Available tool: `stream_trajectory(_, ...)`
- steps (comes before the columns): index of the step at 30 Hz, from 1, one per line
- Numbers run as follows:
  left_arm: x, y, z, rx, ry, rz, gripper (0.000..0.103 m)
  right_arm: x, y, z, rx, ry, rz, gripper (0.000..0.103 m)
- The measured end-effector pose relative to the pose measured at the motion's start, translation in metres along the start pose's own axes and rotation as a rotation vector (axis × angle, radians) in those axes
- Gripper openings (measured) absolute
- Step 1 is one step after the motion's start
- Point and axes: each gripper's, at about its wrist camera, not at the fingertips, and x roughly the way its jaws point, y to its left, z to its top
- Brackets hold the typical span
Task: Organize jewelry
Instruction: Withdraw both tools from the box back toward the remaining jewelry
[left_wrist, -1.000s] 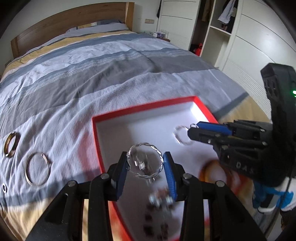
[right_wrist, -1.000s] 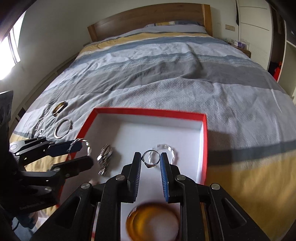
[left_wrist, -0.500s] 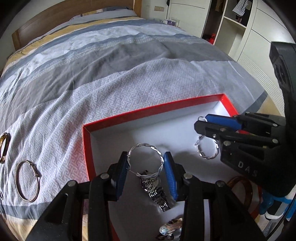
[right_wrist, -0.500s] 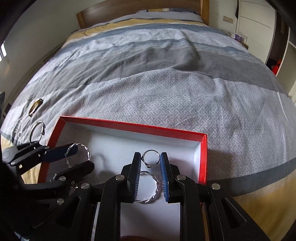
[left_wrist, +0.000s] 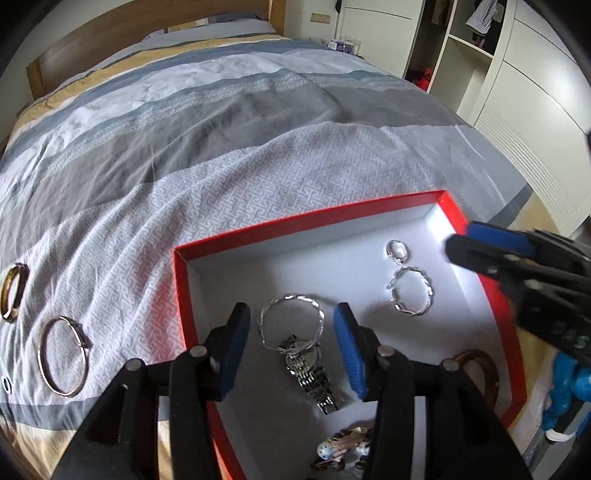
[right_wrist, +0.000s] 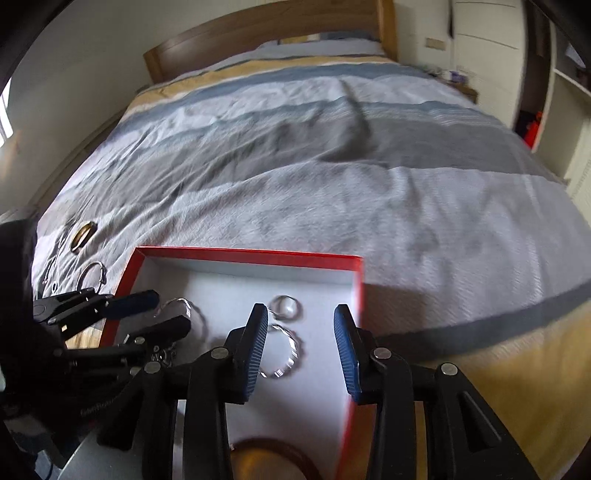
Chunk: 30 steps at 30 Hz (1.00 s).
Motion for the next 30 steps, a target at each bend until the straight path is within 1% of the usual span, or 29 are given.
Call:
stream_trajectory(4, -0.024, -0.003, -0.002, -0.003, -0.027, -0.021, 0.045, -0.03, -0.006, -0.008, 0.03, -0.024, -0.002, 0.037)
stream_trajectory(8, -0.067, -0.006, -0.008, 0.005, -0.088, -0.017, 0.045, -0.063, -0.005, -0.02, 0.048, -0.049, -0.01, 0.037)
stream_trajectory(11, -0.1, -0.003, -0.02, -0.017, -0.126, -0.008, 0.045, -0.086, 0.004, -0.03, 0.056, -0.069, -0.014, 0.038)
stream_trajectory(13, -0.121, -0.001, -0.031, -0.029, -0.143, -0.003, 0.045, -0.102, 0.013, -0.038, 0.052, -0.082, -0.019, 0.038)
stream_trajectory(16, -0.149, 0.005, -0.053, -0.046, -0.163, 0.035, 0.045, -0.124, 0.033, -0.055, 0.053, -0.1, -0.007, 0.04)
stream_trajectory(20, -0.184, 0.013, -0.081, -0.078, -0.18, 0.084, 0.045, -0.149, 0.062, -0.079, 0.032, -0.123, -0.016, 0.042)
stream_trajectory(22, -0.201, 0.018, -0.096, -0.098, -0.188, 0.103, 0.045, -0.166, 0.079, -0.092, 0.013, -0.143, -0.027, 0.042)
stream_trajectory(24, -0.219, 0.021, -0.112, -0.111, -0.201, 0.129, 0.046, -0.179, 0.094, -0.101, -0.004, -0.163, -0.028, 0.045)
stream_trajectory(26, -0.231, 0.024, -0.124, -0.113, -0.213, 0.155, 0.046, -0.195, 0.113, -0.112, -0.044, -0.195, -0.044, 0.045)
stream_trajectory(30, -0.254, 0.03, -0.153, -0.119, -0.23, 0.175, 0.046, -0.219, 0.14, -0.13, -0.099, -0.233, -0.063, 0.047)
